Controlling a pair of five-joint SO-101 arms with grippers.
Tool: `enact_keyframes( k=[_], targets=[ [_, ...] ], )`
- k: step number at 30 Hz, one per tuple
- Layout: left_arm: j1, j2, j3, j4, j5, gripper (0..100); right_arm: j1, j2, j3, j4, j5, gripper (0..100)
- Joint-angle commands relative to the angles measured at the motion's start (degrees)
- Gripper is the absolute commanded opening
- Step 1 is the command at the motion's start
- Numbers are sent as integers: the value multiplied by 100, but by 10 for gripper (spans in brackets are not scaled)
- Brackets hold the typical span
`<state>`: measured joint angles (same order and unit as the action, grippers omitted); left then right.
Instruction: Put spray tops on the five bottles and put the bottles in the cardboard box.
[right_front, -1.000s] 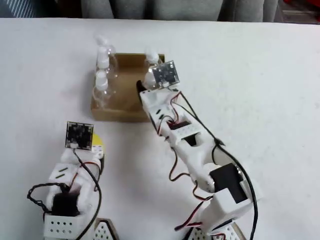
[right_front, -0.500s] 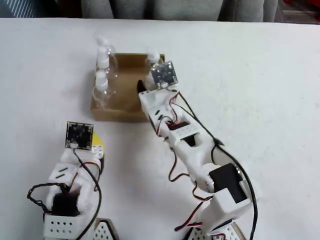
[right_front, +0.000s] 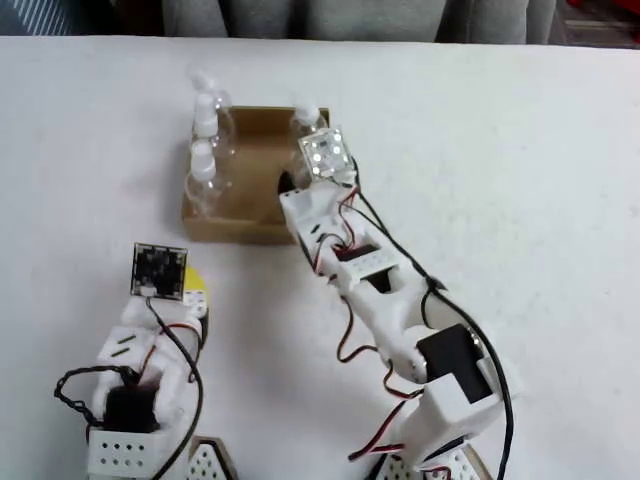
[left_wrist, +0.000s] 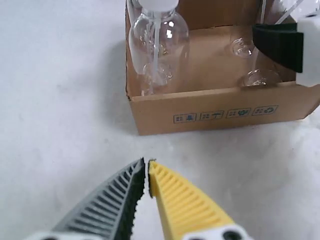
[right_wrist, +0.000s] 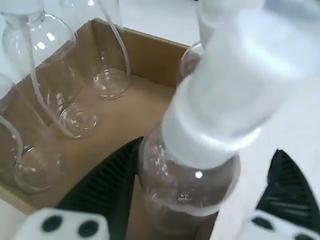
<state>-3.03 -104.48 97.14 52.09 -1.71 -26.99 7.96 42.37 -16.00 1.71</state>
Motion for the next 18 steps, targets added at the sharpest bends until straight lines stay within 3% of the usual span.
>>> enact_keyframes(
  k=[1,7,12,18],
  targets=[
    [-57,-31,-9,-185,-53,22,-13,-171,-141,31,18,326],
    [-57,-31,-9,-185,-53,22,-22,-541,-105,338,-158,327],
    [-57,-31,-9,-185,-53,22,-75,-620,-114,453,-264,414],
    [-57,-31,-9,-185,-53,22,-84,-629,-141,435,-290,416]
  ],
)
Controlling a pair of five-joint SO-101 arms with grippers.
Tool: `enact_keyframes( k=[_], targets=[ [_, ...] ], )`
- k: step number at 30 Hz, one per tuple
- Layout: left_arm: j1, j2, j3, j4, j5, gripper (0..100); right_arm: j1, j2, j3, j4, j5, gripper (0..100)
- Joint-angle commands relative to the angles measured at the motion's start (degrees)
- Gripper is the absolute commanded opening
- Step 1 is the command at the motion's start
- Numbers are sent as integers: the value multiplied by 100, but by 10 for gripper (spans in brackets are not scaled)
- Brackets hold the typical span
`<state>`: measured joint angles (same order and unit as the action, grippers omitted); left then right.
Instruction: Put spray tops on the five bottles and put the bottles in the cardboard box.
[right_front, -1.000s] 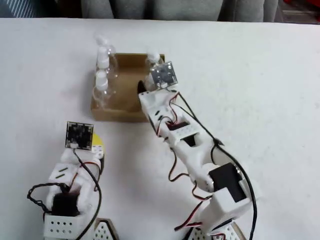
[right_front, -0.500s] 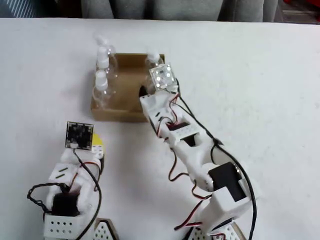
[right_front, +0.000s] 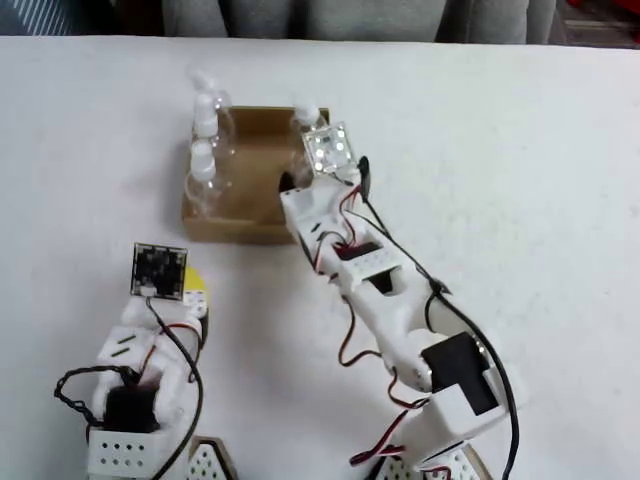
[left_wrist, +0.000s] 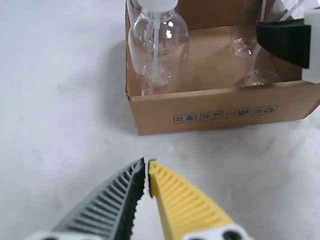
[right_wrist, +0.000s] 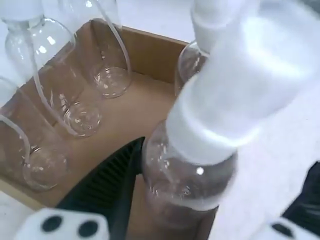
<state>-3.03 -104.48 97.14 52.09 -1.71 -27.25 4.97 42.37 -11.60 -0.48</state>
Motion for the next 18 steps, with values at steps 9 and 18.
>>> enact_keyframes(
  k=[9,18],
  targets=[
    [-57,-31,-9,-185,-53,22,-48,-655,-149,13,-35,416],
    [-48,-31,-9,-185,-53,22,-40,-954,-185,462,-26,418]
  ],
)
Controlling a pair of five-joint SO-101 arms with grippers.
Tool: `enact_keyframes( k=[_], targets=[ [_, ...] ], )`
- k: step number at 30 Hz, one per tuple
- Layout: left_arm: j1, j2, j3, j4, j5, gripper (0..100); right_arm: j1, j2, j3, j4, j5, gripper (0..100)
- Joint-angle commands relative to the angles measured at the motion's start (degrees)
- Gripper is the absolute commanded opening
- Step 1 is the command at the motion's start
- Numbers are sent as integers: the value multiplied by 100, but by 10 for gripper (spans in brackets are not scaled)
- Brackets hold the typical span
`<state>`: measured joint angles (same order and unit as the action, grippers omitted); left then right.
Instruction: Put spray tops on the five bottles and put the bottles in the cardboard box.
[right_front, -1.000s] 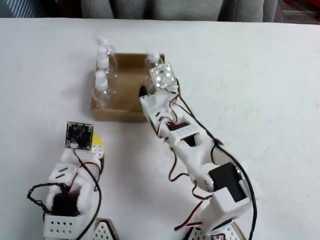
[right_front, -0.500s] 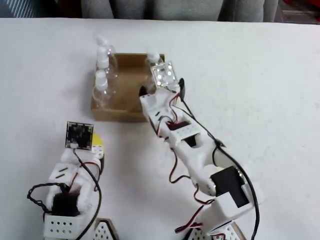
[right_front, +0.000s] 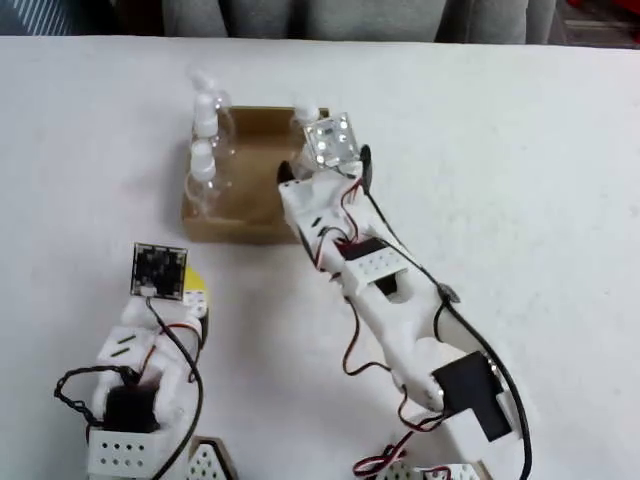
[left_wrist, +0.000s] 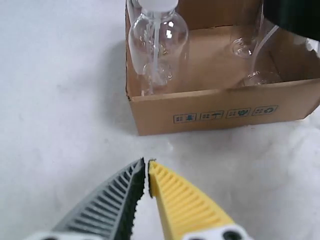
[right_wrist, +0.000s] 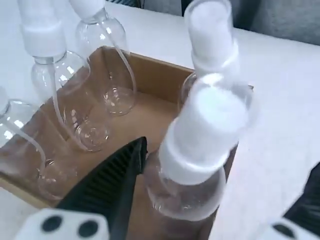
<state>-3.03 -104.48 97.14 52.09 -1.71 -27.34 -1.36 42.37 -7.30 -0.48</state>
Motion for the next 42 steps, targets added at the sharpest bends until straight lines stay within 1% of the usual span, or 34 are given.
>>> enact_keyframes(
  k=[1,10,15,23,28,34,40,42],
  targets=[
    [-48,-31,-9,-185,-53,22,-31,-330,-193,31,-26,418],
    [-31,-31,-9,-185,-53,23,-22,-470,-211,13,-26,418],
    [-31,-31,-9,-185,-53,23,-22,-708,-211,22,193,418],
    [-22,-31,-9,-185,-53,23,-22,-1033,-185,31,202,418],
    [-22,-31,-9,-185,-53,23,13,-1490,-167,92,202,418],
    [-22,-31,-9,-185,-53,23,22,-2730,-167,1253,176,416],
    [-22,-22,-9,-185,-53,23,629,-4233,-167,2826,185,410],
    [-22,-22,-9,-185,-53,23,796,-4681,-167,3363,167,375]
  ],
)
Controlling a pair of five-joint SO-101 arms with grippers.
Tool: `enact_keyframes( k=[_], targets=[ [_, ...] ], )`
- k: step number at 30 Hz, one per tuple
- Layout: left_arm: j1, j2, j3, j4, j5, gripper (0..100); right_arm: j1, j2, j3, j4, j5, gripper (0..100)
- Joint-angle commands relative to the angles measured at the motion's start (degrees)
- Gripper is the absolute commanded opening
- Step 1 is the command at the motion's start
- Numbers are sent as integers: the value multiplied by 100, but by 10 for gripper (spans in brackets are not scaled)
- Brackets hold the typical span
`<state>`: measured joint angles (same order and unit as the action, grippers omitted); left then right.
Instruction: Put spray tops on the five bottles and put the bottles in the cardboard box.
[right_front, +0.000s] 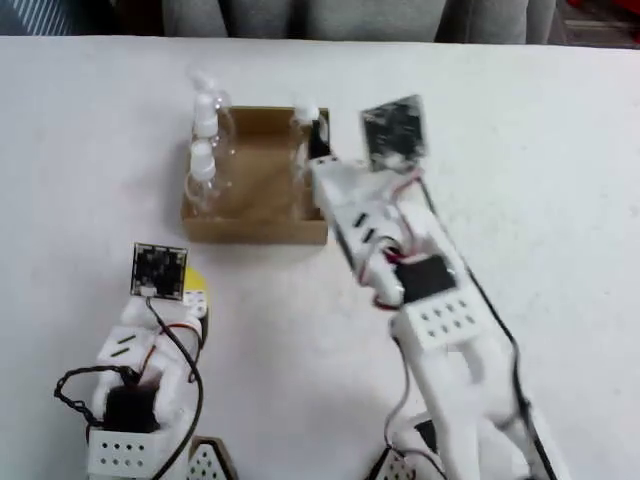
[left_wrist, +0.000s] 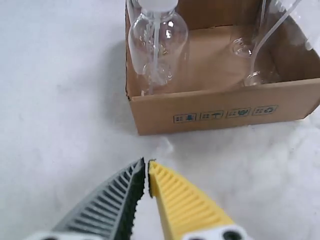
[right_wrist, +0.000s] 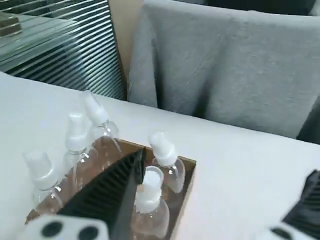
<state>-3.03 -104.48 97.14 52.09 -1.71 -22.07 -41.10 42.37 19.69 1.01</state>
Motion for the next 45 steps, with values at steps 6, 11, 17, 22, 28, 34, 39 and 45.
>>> enact_keyframes(
  k=[6,11,17,22,28,34,39,45],
  targets=[
    [-22,-22,-9,-185,-53,23,708,-1833,26,1763,18,146],
    [-22,-22,-9,-185,-53,23,1209,-3081,782,2026,53,15],
    [-22,-22,-9,-185,-53,22,1253,-5051,1987,2527,88,40],
    [-22,-13,-9,-158,-53,22,1279,-6299,2716,3204,703,40],
    [-22,-13,-9,-132,-53,22,1262,-6149,3349,4268,659,40],
    [-40,-13,-9,-9,-53,22,1297,-6229,4598,4629,-193,45],
    [-48,-13,-9,-9,-53,23,1297,-6229,5240,4514,-237,45],
    [-22,-13,-9,290,-53,24,1305,-6229,5451,4725,-237,45]
  ],
)
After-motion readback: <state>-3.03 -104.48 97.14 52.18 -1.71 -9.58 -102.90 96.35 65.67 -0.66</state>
